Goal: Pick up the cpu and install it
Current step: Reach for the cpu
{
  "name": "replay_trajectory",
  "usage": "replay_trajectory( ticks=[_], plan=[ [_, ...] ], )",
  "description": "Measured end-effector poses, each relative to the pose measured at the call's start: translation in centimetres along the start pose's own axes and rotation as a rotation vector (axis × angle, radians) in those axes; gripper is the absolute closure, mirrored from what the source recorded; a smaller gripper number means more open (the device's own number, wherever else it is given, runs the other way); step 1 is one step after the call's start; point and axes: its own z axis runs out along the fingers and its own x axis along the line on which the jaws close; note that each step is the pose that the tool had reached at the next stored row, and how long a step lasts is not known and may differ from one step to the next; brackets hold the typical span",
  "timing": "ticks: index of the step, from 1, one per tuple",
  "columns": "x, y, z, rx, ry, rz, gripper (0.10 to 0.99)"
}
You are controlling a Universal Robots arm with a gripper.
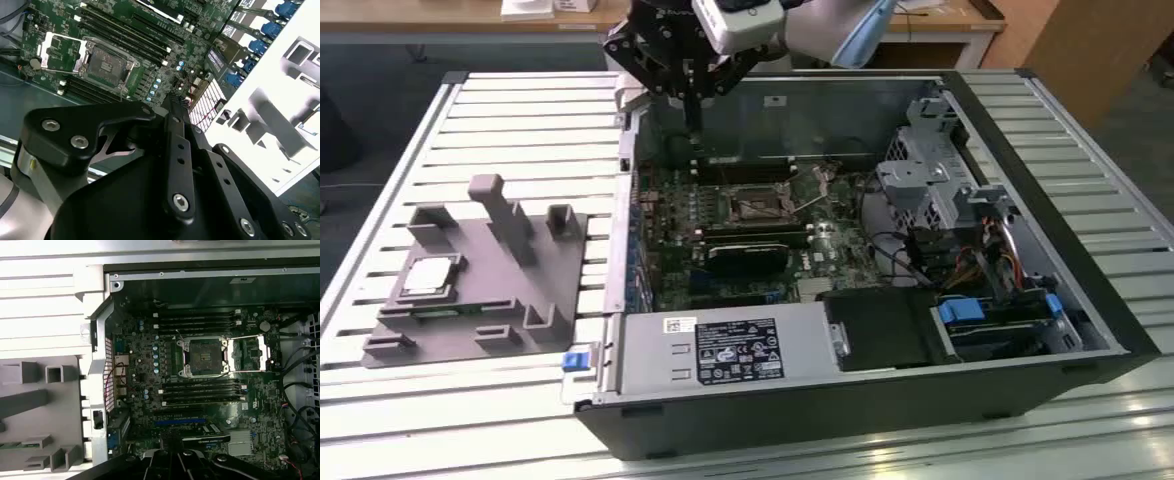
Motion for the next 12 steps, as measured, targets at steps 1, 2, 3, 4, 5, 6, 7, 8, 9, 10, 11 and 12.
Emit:
replay_trajectory(
  ticks=[1, 2, 3, 4, 5, 6, 7, 8, 9, 10, 11, 12],
  plan=[
    [0.00, 0.00, 0.00, 0.000, 0.0000, 0.000, 0.980],
    [0.00, 0.00, 0.00, 0.000, 0.0000, 0.000, 0.980],
    [0.00, 0.00, 0.00, 0.000, 0.0000, 0.000, 0.980],
    [0.00, 0.00, 0.00, 0.000, 0.0000, 0.000, 0.980],
    [0.00, 0.00, 0.00, 0.000, 0.0000, 0.000, 0.980],
    [0.02, 0.00, 0.00, 0.000, 0.0000, 0.000, 0.980],
    [0.05, 0.00, -0.01, 0.000, 0.0001, 0.000, 0.980],
    [0.11, -0.01, -0.01, 0.000, 0.0000, 0.000, 0.980],
    [0.17, -0.01, -0.01, 0.000, 0.0000, 0.000, 0.980],
    [0.25, -0.02, -0.01, 0.000, 0.0000, 0.000, 0.980],
    [0.35, -0.03, -0.01, 0.000, 0.0000, 0.000, 0.980],
    [0.43, -0.03, -0.01, 0.000, 0.0000, 0.000, 0.980]
  ],
)
